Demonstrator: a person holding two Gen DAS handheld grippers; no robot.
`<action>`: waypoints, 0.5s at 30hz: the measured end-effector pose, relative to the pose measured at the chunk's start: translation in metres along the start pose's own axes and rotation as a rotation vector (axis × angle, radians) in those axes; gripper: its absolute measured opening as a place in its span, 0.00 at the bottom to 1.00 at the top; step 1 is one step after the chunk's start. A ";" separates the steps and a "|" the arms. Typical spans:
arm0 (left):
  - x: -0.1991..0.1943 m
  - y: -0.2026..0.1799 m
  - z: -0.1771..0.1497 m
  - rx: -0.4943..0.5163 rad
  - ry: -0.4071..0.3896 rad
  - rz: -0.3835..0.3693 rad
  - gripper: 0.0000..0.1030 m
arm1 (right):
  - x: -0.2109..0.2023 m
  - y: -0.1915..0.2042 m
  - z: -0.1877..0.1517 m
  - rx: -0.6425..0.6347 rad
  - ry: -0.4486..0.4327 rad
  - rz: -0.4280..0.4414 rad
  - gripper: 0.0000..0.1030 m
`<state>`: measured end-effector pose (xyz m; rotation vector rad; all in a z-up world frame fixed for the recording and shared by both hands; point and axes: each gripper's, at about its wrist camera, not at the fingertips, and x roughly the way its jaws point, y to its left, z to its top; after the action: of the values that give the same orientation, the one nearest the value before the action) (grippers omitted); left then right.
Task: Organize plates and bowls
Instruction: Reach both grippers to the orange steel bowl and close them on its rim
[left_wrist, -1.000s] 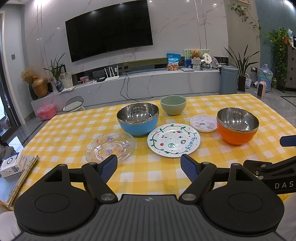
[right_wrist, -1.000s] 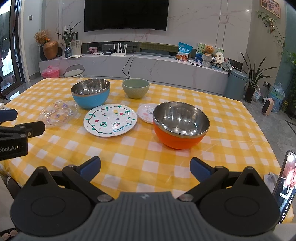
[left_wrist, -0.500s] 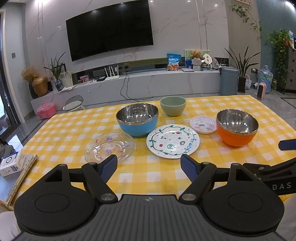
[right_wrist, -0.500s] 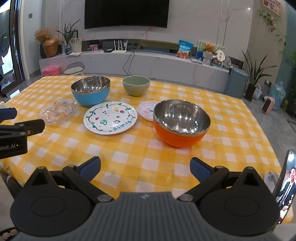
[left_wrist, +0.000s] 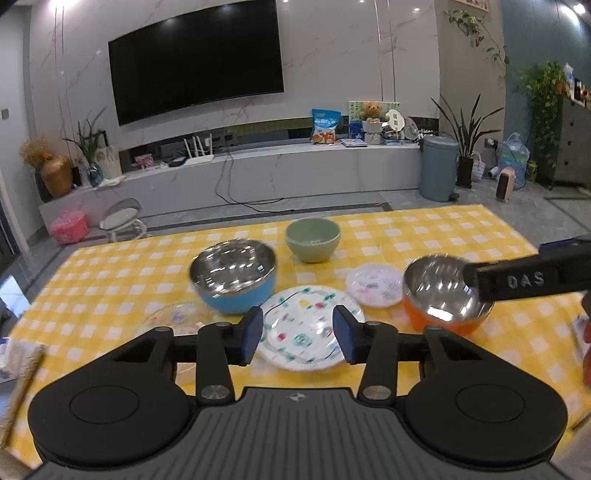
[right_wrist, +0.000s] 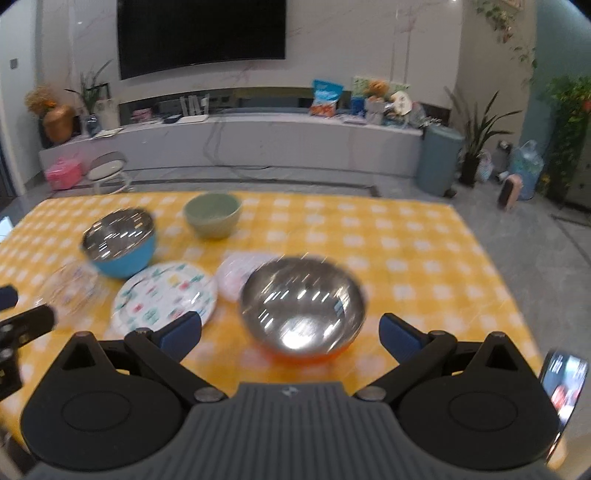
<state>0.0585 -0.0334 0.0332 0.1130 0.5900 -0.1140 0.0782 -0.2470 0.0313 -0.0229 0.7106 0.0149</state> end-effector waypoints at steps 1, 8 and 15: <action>0.005 -0.001 0.004 -0.011 0.005 -0.015 0.50 | 0.004 -0.004 0.007 -0.001 -0.004 -0.005 0.97; 0.045 -0.024 0.023 -0.035 0.046 -0.105 0.57 | 0.043 -0.035 0.028 0.070 0.016 -0.091 0.80; 0.090 -0.044 0.026 -0.111 0.120 -0.230 0.57 | 0.077 -0.067 0.018 0.185 0.113 -0.076 0.68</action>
<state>0.1405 -0.0873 0.0010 -0.0564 0.7263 -0.2982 0.1501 -0.3130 -0.0040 0.1275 0.8215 -0.1264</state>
